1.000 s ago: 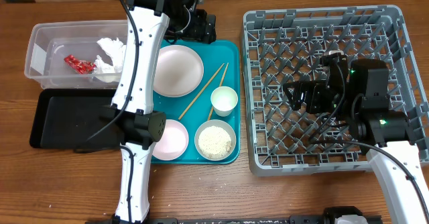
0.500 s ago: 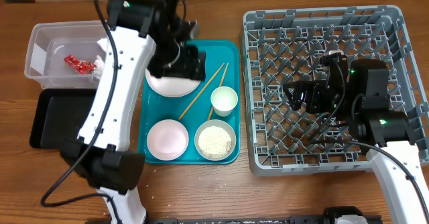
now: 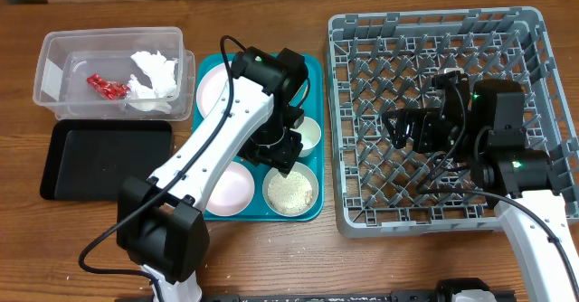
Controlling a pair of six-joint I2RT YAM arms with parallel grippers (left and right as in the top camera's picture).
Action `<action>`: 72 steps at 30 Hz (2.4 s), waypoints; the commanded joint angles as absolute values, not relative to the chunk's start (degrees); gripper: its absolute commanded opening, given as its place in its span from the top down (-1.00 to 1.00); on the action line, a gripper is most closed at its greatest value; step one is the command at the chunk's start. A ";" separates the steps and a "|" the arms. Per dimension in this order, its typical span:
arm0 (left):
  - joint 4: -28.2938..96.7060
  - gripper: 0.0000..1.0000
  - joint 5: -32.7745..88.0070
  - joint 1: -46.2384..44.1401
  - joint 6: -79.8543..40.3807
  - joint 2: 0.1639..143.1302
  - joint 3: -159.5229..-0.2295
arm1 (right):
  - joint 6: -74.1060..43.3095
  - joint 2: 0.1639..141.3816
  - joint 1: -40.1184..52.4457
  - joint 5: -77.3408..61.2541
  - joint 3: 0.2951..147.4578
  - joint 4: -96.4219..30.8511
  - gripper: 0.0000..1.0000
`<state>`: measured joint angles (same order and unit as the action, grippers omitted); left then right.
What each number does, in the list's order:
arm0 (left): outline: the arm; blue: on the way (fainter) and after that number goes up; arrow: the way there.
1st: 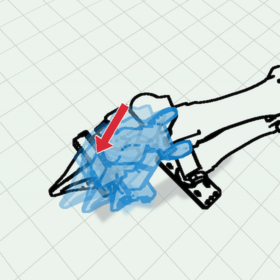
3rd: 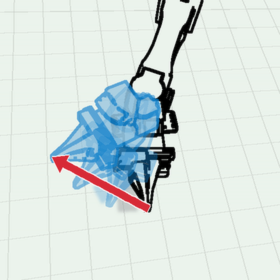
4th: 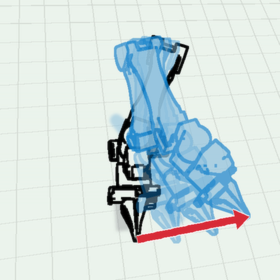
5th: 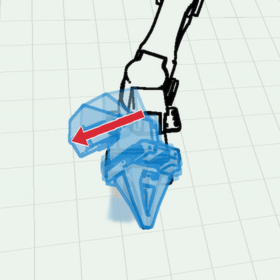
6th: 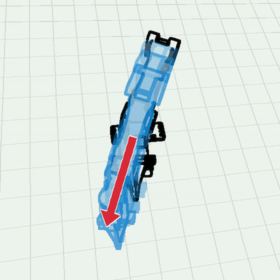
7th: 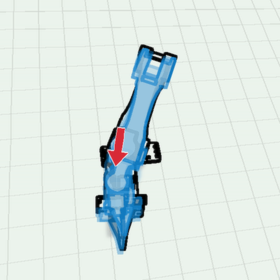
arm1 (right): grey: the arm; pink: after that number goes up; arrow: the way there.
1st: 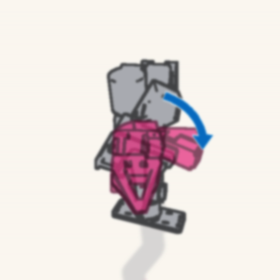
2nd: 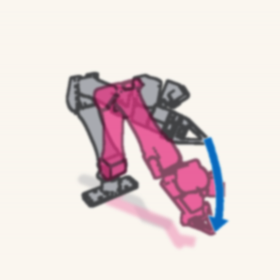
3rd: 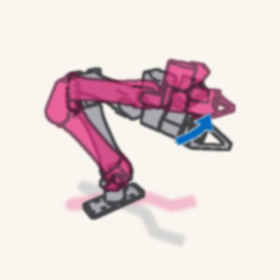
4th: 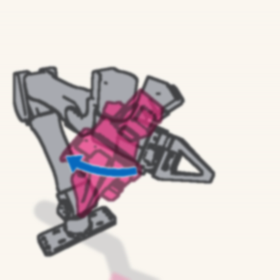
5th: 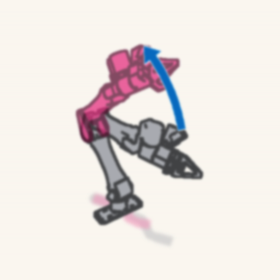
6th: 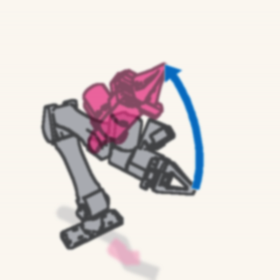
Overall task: Sort waste into correct bins and load items into the dishwasher
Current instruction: 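Move the left gripper to the rice bowl and grasp its rim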
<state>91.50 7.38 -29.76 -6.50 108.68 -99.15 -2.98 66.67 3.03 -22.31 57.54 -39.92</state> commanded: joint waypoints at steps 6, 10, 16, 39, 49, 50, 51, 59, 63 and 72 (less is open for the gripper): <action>84.31 -0.33 1.06 -26.20 -17.89 94.83 -92.20 | -3.01 66.63 2.87 -22.83 58.96 -39.77 -1.00; 78.24 -0.41 1.52 -20.47 -24.56 88.05 -84.12 | -3.01 66.63 2.87 -22.81 58.96 -39.46 -1.00; 70.24 -0.25 4.64 -17.12 -27.90 87.77 -75.24 | -3.01 66.63 2.87 -22.83 58.94 -39.38 -1.00; 60.34 -0.32 7.11 -16.73 -30.41 88.07 -66.26 | -2.98 67.46 2.87 -22.81 58.94 -39.20 -0.99; 58.19 -0.31 7.40 -16.88 -29.54 88.07 -66.26 | -2.98 69.25 2.87 -22.81 58.94 -39.07 -1.00; 57.91 -0.32 7.64 -16.95 -29.36 88.07 -66.26 | -2.98 69.25 2.87 -22.81 58.94 -38.96 -1.00; 57.45 -0.33 8.43 -17.10 -28.16 88.07 -66.26 | -2.98 69.25 2.87 -22.81 58.94 -38.87 -1.00; 53.12 -0.34 8.49 -22.11 -16.40 88.68 -66.26 | -2.96 69.25 2.87 -22.81 58.94 -38.48 -1.00; 52.38 -0.29 8.23 -24.21 -13.98 91.15 -66.26 | -2.96 69.25 2.87 -22.81 58.94 -38.46 -1.00; 54.11 -0.07 11.90 -26.06 -12.10 95.07 -70.30 | -2.96 69.25 2.87 -22.81 58.94 -38.46 -1.00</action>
<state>52.97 9.21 -25.54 -13.93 95.81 -66.76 -2.98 69.28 3.03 -22.28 57.54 -38.65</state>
